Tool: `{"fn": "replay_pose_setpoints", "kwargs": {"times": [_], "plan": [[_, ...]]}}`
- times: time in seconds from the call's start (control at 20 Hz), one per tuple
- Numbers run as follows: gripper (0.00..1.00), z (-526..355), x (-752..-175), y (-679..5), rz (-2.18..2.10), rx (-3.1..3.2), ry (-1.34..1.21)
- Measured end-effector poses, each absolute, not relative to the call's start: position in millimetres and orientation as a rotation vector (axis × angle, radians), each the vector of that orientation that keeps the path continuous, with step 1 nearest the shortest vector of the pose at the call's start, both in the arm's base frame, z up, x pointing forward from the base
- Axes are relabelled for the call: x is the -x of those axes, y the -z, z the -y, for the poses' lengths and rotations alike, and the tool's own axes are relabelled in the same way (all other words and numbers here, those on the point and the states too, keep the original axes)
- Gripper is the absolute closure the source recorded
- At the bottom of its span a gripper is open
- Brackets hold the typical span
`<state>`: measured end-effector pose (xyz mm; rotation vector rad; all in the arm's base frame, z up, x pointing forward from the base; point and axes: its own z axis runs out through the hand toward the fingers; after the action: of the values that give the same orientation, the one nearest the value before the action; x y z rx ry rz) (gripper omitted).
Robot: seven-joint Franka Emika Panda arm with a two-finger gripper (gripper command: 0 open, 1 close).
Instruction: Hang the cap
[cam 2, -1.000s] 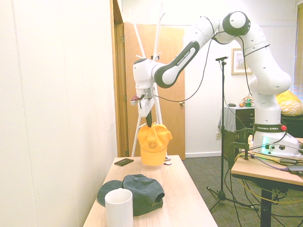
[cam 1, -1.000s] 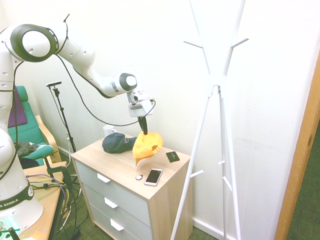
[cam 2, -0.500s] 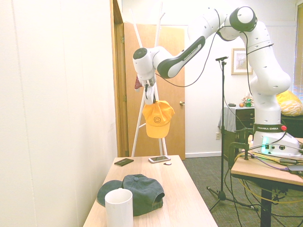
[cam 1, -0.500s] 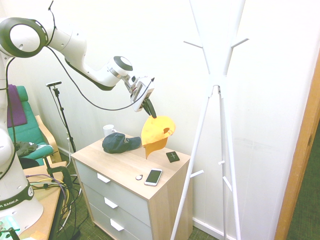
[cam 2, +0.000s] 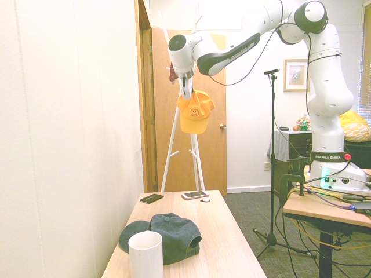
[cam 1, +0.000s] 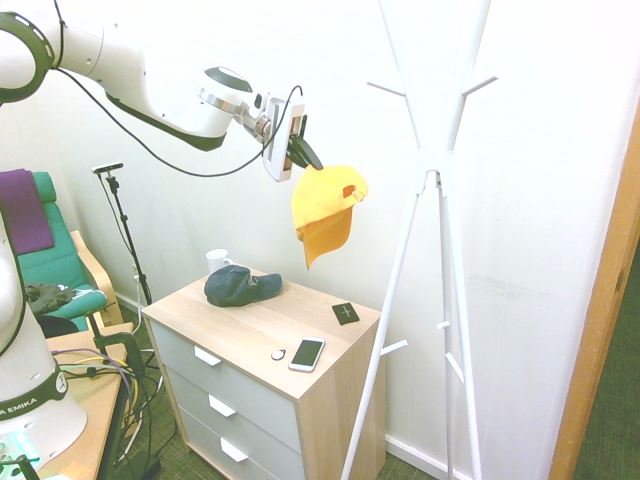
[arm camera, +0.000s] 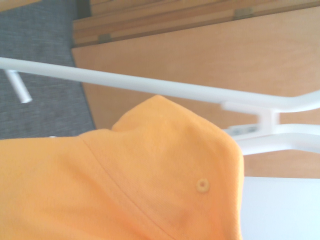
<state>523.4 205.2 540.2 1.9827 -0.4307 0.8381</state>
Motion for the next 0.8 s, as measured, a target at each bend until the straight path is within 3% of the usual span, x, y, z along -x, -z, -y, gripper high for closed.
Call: {"fn": "replay_pose_setpoints", "kwargs": {"times": [0.45, 0.8], "plan": [[1.00, -209.2, -509.0, -661.3, 0.379, -1.831, -0.964], [1.00, -197.0, -512.6, -714.7, 0.403, -1.789, -1.004]]}}
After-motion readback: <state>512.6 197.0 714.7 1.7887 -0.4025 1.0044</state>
